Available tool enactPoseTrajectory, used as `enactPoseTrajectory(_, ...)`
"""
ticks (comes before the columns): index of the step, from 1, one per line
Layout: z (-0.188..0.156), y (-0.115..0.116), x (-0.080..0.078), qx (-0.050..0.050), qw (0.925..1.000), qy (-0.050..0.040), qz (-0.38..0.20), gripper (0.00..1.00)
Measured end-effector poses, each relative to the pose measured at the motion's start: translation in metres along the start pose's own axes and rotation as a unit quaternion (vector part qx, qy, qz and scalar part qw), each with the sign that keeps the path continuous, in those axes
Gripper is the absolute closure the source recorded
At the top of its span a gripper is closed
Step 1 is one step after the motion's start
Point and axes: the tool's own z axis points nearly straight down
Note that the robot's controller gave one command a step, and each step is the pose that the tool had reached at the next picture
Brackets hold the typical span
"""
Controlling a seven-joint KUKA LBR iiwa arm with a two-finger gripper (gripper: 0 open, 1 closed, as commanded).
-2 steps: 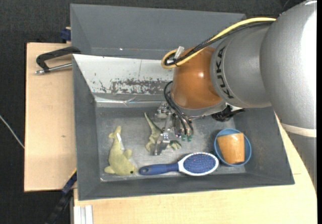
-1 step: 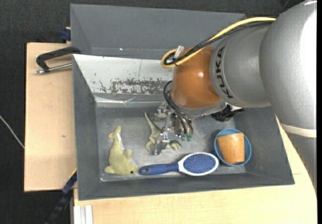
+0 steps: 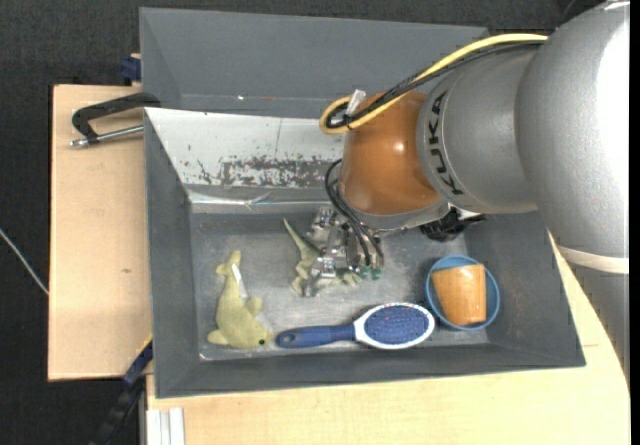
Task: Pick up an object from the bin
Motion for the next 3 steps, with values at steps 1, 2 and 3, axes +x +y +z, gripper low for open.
enactPoseTrajectory(1,-0.060,0.001,-0.003,0.000,1.0000,-0.0024,0.000,1.00)
enactPoseTrajectory(2,-0.077,0.003,-0.004,0.000,1.0000,-0.0008,-0.001,1.00)
enactPoseTrajectory(3,-0.123,0.004,-0.006,0.000,1.0000,-0.0022,-0.001,1.00)
